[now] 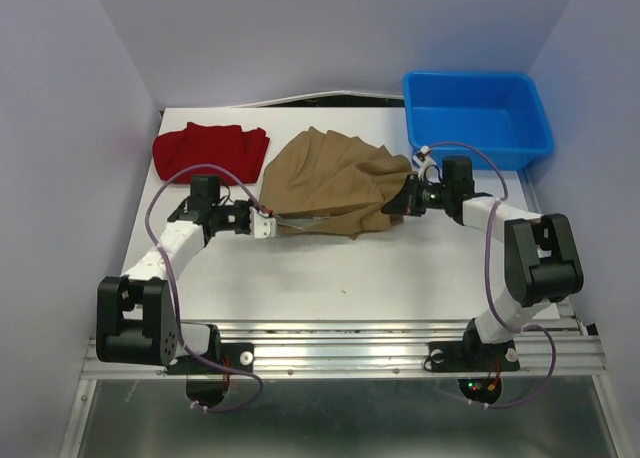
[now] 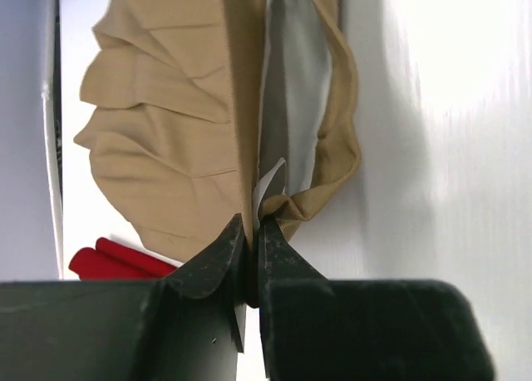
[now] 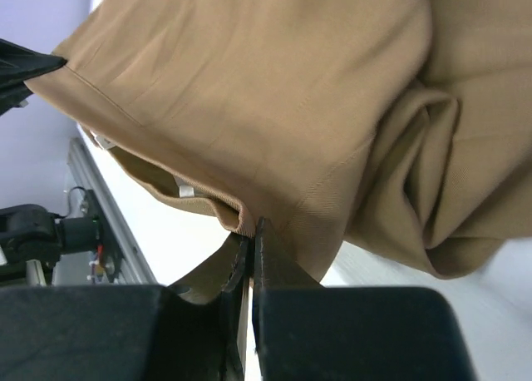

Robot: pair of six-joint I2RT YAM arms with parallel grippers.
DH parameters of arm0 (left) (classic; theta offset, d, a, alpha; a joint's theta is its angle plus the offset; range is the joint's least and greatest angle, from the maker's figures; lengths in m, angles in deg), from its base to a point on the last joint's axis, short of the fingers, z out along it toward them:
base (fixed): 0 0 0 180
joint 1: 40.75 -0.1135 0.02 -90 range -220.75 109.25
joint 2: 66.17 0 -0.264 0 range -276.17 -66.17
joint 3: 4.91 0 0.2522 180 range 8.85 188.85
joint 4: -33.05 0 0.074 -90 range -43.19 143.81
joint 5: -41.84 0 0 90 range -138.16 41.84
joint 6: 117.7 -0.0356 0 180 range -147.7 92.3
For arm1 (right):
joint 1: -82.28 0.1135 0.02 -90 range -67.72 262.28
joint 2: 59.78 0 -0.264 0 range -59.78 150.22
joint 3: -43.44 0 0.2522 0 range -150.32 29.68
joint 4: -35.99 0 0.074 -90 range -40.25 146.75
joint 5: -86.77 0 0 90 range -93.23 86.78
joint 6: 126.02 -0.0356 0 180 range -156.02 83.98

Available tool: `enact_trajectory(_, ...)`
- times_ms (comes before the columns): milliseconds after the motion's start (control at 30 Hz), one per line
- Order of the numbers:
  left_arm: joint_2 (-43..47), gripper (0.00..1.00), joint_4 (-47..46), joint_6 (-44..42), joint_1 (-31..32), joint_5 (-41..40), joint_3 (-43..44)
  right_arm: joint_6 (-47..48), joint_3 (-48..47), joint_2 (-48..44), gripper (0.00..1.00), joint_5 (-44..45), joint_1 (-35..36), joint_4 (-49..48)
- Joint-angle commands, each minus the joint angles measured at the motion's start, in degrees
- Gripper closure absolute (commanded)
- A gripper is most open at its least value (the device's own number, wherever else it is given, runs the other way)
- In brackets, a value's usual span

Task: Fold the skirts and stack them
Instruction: Flatten the skirt out

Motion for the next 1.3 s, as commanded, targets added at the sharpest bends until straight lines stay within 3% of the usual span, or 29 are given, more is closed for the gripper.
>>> enact_trajectory(0, 5.1, 0.99, 6.0, 18.6, -3.2, 4.5, 7.4, 0.6, -7.0, -5.8, 0.99, 0.7, -3.9, -2.8)
enact_trajectory(200, -0.5, 1.00, 5.5, 50.4, -4.9, 8.0, 33.3, 4.4, -22.7, -10.2, 0.99, 1.9, -5.0, 1.0)
enact_trajectory(300, -3.0, 1.00, -0.4, 67.6, -4.9, 5.2, 40.8, 6.3, -30.3, -11.0, 0.99, 4.9, -5.6, 2.4)
enact_trajectory(400, -4.6, 1.00, -3.9, 76.7, -4.9, 0.1, 52.5, 9.7, -40.7, -10.9, 0.99, 9.7, -5.6, 3.3)
enact_trajectory(533, -2.7, 1.00, -7.9, 80.0, -4.9, -5.1, 56.8, 14.0, -47.8, -12.1, 0.99, 15.2, -6.1, 3.1)
enact_trajectory(667, 1.2, 1.00, -7.2, 76.5, -4.9, -5.1, 56.1, 16.4, -49.2, -14.6, 0.99, 18.0, -6.1, 3.3)
enact_trajectory(767, 6.2, 1.00, -4.1, 73.4, -4.8, -1.6, 52.2, 16.5, -45.2, -18.1, 0.99, 12.7, -6.1, 4.4)
enact_trajectory(867, 6.6, 1.00, -3.1, 76.1, -2.6, 0.0, 50.1, 10.6, -42.6, -18.6, 0.99, 8.4, -5.0, 4.4)
enact_trajectory(1000, 5.7, 1.00, -2.1, 77.7, 11.2, -0.7, 45.1, 11.7, -39.6, -17.5, 0.99, 10.1, 4.9, 6.3)
enact_trajectory(1067, 5.5, 1.00, -3.0, 79.1, 14.7, -4.3, 44.3, 10.6, -38.0, -17.7, 0.99, 12.5, 9.9, 6.3)
enact_trajectory(1167, 2.9, 1.00, -4.2, 84.2, 11.2, -5.9, 47.7, 13.1, -41.5, -16.3, 0.99, 16.4, 9.9, 8.6)
enact_trajectory(1267, 0.1, 1.00, -6.2, 89.7, 0.9, -9.1, 53.5, 16.1, -43.6, -16.5, 0.99, 22.4, 5.4, 8.8)
